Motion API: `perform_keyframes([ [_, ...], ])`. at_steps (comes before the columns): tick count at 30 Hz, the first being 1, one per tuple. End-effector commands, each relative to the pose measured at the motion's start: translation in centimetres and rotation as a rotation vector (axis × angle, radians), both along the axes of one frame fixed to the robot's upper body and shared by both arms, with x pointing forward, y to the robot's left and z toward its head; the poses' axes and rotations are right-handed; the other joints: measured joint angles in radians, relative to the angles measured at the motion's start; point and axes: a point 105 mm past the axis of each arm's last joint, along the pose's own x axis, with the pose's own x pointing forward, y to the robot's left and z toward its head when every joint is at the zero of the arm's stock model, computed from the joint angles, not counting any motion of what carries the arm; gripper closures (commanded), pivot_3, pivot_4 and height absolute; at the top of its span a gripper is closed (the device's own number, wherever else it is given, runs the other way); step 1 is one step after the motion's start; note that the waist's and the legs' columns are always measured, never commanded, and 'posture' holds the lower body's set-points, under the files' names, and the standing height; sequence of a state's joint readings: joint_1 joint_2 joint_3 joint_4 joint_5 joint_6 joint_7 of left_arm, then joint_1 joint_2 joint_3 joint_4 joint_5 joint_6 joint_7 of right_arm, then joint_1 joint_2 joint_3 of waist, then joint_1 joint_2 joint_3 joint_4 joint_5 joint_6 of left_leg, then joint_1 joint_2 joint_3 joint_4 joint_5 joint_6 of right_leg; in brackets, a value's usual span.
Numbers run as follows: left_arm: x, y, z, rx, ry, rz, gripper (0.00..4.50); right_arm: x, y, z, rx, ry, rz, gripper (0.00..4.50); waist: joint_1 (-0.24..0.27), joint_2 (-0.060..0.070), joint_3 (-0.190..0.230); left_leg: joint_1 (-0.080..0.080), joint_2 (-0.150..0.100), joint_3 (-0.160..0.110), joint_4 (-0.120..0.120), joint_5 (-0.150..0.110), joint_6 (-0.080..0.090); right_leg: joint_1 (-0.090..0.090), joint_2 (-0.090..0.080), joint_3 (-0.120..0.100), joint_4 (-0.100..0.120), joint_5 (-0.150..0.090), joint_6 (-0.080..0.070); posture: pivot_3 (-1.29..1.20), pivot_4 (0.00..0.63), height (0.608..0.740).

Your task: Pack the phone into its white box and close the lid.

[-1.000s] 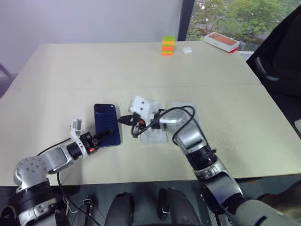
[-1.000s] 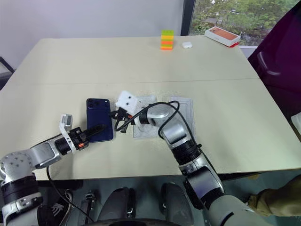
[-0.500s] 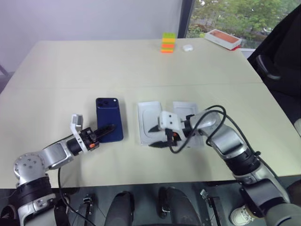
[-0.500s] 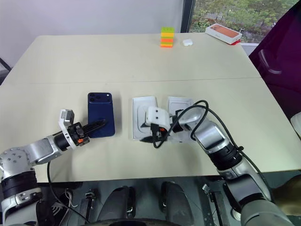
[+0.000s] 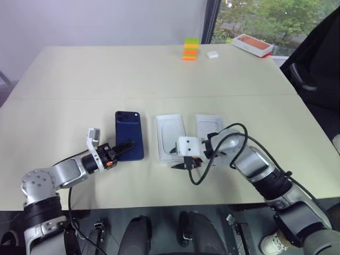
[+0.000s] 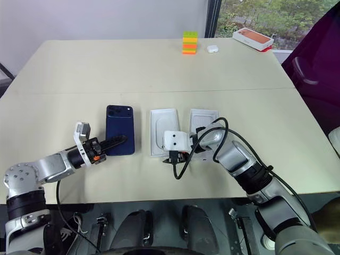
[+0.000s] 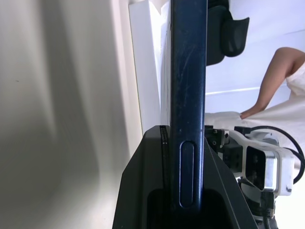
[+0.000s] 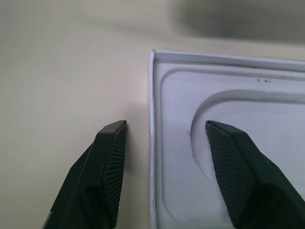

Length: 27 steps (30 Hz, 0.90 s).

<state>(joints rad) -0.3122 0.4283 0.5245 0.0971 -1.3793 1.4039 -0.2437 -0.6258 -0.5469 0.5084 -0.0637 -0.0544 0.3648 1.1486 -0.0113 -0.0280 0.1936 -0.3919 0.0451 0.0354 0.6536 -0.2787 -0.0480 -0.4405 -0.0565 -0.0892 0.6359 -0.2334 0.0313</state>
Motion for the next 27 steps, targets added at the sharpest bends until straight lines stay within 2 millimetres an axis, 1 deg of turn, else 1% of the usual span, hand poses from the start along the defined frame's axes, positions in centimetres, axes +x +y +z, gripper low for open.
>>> perform_keyframes([
  [1,0.1,-0.3,2.2,-0.032,-0.081,-0.017,4.50,-0.7,0.4,-0.6,-0.009,0.020,0.026,3.52,-0.001,0.000,0.000,0.000,0.000,0.000,0.000,0.000,0.000,0.000,0.000,0.000,0.000,0.000,0.000,0.00,0.150,0.740],
  [2,0.1,-0.3,2.4,-0.029,-0.088,-0.013,4.50,-0.7,0.5,-0.6,-0.007,0.021,0.025,3.93,-0.001,-0.001,0.000,0.001,0.000,0.000,0.000,0.000,0.000,0.001,0.000,0.000,0.000,0.000,0.000,0.00,0.150,0.740],
  [3,0.2,-0.3,2.5,-0.027,-0.092,-0.010,4.50,-0.6,0.7,-0.6,-0.003,0.015,0.022,4.10,-0.002,-0.001,0.000,0.002,0.000,0.000,0.001,0.000,0.000,0.002,0.000,0.000,0.000,0.000,0.000,0.00,0.150,0.740],
  [8,0.9,-0.7,3.9,-0.072,-0.122,0.010,4.50,-0.6,1.9,-0.5,0.028,0.010,0.027,4.10,-0.002,-0.001,0.000,0.002,0.001,-0.001,0.004,0.000,0.000,0.003,0.001,0.000,0.003,0.000,-0.001,0.00,0.150,0.740],
  [11,0.9,-1.6,4.8,-0.068,-0.133,-0.018,4.50,-0.4,3.3,-1.0,0.032,-0.021,0.034,4.10,-0.004,-0.001,0.000,0.002,0.002,-0.001,0.009,0.000,0.000,0.003,0.001,0.000,0.007,0.000,-0.001,0.00,0.150,0.740],
  [13,1.1,-1.8,5.2,-0.081,-0.140,-0.011,4.50,-0.4,4.2,-1.0,0.052,-0.012,0.020,4.10,-0.006,-0.001,0.000,0.003,0.002,-0.001,0.010,0.000,0.000,0.003,0.001,0.001,0.010,0.000,-0.001,0.00,0.150,0.740],
  [17,1.2,-2.0,5.1,-0.076,-0.123,-0.003,4.50,-0.6,5.3,-1.2,0.064,-0.002,0.018,4.10,-0.007,-0.001,0.000,0.006,0.003,-0.001,0.010,0.001,-0.002,0.004,0.002,0.001,0.011,0.001,-0.001,0.00,0.150,0.740],
  [18,1.2,-2.1,5.0,-0.073,-0.115,-0.002,4.50,-0.6,5.5,-1.1,0.069,0.012,0.012,4.10,-0.006,-0.001,0.000,0.006,0.003,-0.002,0.010,0.001,-0.002,0.004,0.005,0.002,0.011,0.001,-0.001,0.00,0.150,0.740],
  [20,1.2,-2.4,4.7,-0.070,-0.101,-0.003,4.50,-0.4,5.6,-0.9,0.084,0.038,-0.018,4.10,-0.006,-0.001,0.000,0.007,0.005,-0.002,0.010,0.002,-0.003,0.004,0.006,0.002,0.011,0.003,-0.005,0.00,0.150,0.740],
  [22,1.2,-2.5,4.3,-0.075,-0.083,0.005,4.50,-0.2,5.6,-0.6,0.101,0.053,-0.045,3.03,-0.005,-0.001,0.000,0.007,0.005,-0.002,0.010,0.002,-0.003,0.004,0.007,0.002,0.011,0.003,-0.006,0.00,0.150,0.740],
  [23,1.2,-2.5,4.2,-0.076,-0.077,0.004,4.50,-0.2,5.5,-0.6,0.099,0.063,-0.048,2.60,-0.004,-0.001,0.000,0.007,0.005,-0.002,0.010,0.002,-0.003,0.004,0.007,0.002,0.011,0.003,-0.006,0.00,0.150,0.740],
  [25,1.2,-2.6,4.0,-0.076,-0.067,0.009,4.50,-0.1,5.3,-0.5,0.089,0.042,-0.052,1.67,-0.001,0.000,0.000,0.006,0.005,-0.002,0.010,0.002,-0.003,0.004,0.007,0.002,0.011,0.003,-0.006,0.00,0.150,0.740],
  [27,1.2,-2.7,3.9,-0.070,-0.065,0.005,4.50,-0.1,5.1,0.0,0.095,0.025,-0.045,0.61,0.000,0.000,0.000,0.006,0.005,-0.002,0.010,0.002,-0.003,0.004,0.007,0.002,0.010,0.003,-0.006,0.00,0.150,0.740],
])
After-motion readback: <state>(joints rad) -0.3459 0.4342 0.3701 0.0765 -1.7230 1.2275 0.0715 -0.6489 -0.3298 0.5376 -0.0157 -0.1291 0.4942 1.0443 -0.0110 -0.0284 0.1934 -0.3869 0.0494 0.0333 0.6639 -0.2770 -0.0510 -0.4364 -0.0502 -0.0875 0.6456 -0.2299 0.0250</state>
